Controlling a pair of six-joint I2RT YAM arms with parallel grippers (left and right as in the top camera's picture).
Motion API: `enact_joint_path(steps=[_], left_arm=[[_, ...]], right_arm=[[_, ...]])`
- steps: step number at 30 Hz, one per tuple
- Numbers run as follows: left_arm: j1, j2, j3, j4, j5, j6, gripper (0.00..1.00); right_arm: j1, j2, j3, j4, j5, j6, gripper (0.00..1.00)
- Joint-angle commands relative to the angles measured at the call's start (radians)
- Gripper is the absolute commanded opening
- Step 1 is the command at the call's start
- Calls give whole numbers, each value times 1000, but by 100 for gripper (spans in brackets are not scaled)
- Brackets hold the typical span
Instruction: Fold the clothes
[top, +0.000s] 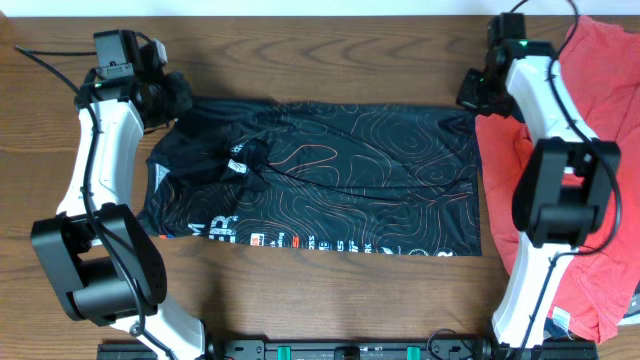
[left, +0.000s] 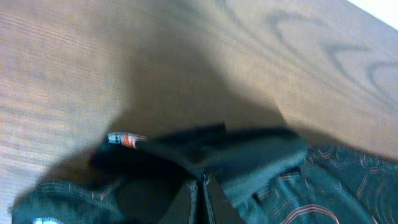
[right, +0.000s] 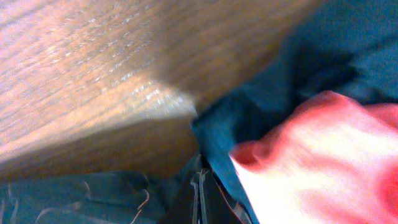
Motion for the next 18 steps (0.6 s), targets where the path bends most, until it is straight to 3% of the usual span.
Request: enact_joint_path(steps=[1,9,18], left_arm=[[18,2,10,-56,-3,0,6],[105,-4,10,-261,-3,0,6],[167,-34,10,-446,-2,5,6]], right_arm=[[-14,-80,8,-46,26,-6,1],[-29,-159,8,-299,79,-17,1],[-21,-174,8,-540,70,-147,1]])
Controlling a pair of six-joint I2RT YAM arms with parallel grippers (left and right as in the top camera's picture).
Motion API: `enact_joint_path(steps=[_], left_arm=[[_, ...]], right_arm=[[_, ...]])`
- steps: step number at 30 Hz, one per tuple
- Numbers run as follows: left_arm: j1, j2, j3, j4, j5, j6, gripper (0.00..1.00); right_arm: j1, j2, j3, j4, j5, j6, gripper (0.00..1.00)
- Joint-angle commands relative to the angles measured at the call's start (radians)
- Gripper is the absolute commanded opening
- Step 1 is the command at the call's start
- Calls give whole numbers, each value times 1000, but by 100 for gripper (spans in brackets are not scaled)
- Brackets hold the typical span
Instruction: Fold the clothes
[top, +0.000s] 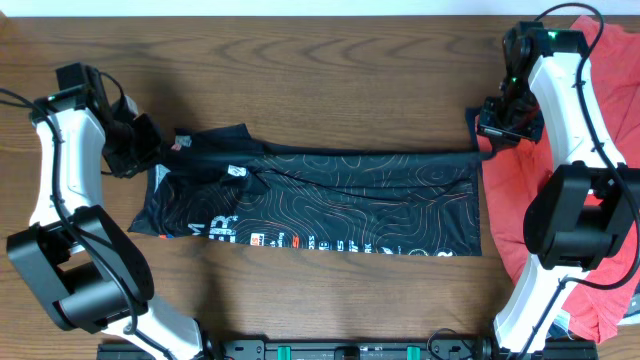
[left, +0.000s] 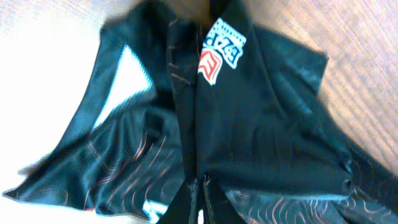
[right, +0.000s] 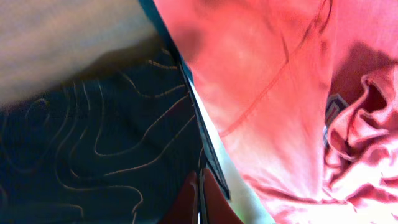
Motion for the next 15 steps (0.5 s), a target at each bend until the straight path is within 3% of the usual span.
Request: enact_joint_path(steps=[1,8,15], left_arm=[[-1,-35,11,-40,-5,12,6],[0,-55,11,-159,-6,65,6],[0,-81,11,-256,-82,72,6]], right_arm=[[-3,-34,8,-45,16,-77,1],[2,-81,-34,-127,-37,-125,1],[3,-248,-264,-76,-71,-132,1]])
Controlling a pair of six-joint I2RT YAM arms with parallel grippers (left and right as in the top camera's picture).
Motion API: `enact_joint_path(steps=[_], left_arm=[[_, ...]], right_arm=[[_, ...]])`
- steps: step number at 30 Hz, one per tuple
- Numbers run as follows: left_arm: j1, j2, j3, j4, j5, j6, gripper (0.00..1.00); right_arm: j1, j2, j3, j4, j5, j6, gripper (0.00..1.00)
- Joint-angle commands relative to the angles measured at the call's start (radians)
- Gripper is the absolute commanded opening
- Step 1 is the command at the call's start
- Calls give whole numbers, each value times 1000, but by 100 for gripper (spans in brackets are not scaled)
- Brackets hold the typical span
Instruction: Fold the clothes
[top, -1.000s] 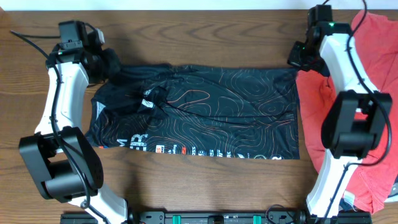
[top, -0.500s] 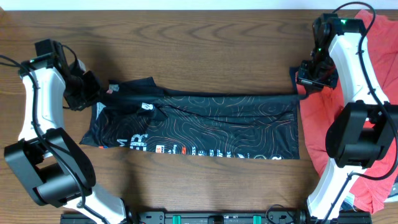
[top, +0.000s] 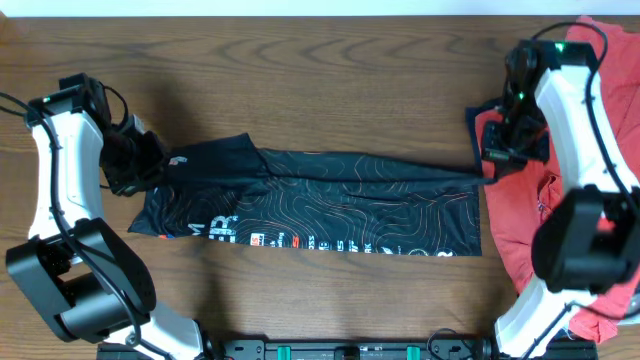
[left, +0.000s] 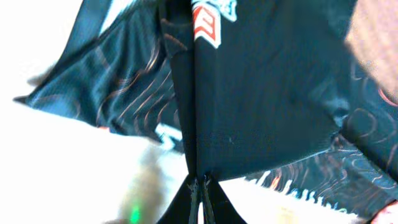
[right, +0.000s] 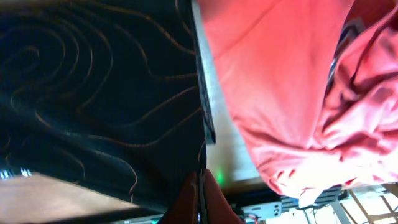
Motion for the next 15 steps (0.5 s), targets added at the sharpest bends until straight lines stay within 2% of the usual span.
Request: enact_joint_path(steps=[1,7,15], left_arm=[[2,-34,11,-38,-64,19,6],[2,-37,10,-89,-113,18,6],[2,-37,6,-151,-173,14,6]], right_arm=[[3,-111,-117,23,-18,-24,1],[1,-253,-333,138,-23,-23,1],[1,-264,-508,286,-23,-19,1]])
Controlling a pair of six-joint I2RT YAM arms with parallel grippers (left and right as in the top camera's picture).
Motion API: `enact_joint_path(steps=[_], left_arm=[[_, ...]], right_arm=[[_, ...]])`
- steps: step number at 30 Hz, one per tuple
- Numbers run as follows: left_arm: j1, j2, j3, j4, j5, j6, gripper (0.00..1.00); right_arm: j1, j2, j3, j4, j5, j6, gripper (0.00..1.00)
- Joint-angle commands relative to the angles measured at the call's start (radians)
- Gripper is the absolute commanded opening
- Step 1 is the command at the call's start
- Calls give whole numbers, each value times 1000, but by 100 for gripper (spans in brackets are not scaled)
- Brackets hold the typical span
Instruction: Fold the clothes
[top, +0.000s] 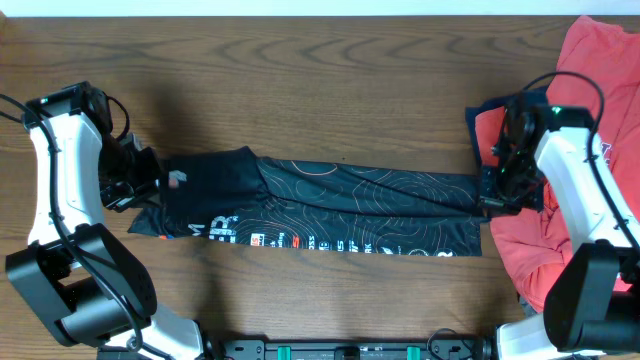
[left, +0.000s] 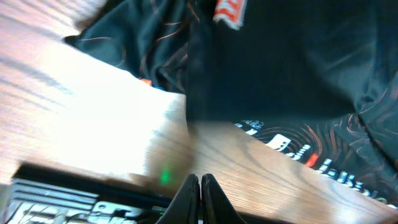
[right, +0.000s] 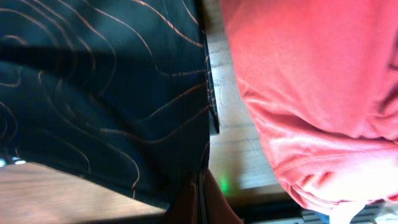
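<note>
A black shirt (top: 350, 210) with thin orange contour lines lies stretched left to right across the wooden table (top: 330, 70), its far half doubled over toward the near half. My left gripper (top: 148, 185) is shut at the shirt's left end by the collar label. In the left wrist view the shut fingertips (left: 199, 180) sit below the dark cloth (left: 280, 62), and the pinch itself is blurred. My right gripper (top: 488, 203) is shut on the shirt's right end. In the right wrist view the black cloth (right: 106, 81) runs down into its jaws (right: 201, 186).
A pile of red clothes (top: 590, 200) lies at the right edge of the table, right beside the right gripper and also in the right wrist view (right: 311, 93). A black rail (top: 350, 350) runs along the near edge of the table.
Both grippers have come nearer to the front edge, carrying the shirt's far edge with them. That edge now lies lower over the near half, so the shirt is a narrower band.
The shirt lay spread flat, with both grippers shut at its far corners. At the two later moments the corners were held closer to the front each time. Now the far half lies doubled over the near half.
</note>
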Motion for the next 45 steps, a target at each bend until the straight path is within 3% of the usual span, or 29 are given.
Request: enact_joint_path(steps=[1,2,8,15,16,17,19,23,31,40,43,45], left_arm=[[2,-21,6,-19,-45,9,6],[2,-21,6,-25,-48,9,6],[-1,-21,6,-46,-55,-9,6],[-87,-21,6,127,189,21,7],[-109,-21,6,158,194,19,11],[-138,-20,6,196,193,17,24],[-188,-17,6,257,193,8,39],[-293,12,5,327,189,-34,43],[-442,136,1,368,105,-156,43],[-479,267,0,375,9,-202,43],[-479,280,0,359,-3,-202,19],[-479,280,0,352,-3,-202,11]], right_arm=[[1,-8,-63,33,-3,-11,1],[1,-8,-77,42,-3,-11,2],[1,-8,-103,50,16,-11,32],[1,-8,-103,77,7,-6,34],[1,-8,-103,80,3,-7,34],[1,-8,-103,80,1,-7,34],[1,-8,-103,80,0,-7,34],[1,-8,-103,80,0,-7,35],[1,-8,-103,79,0,-8,36],[1,-8,-103,79,0,-15,35],[1,-8,-103,79,0,-18,35],[1,-8,-103,79,1,-23,36]])
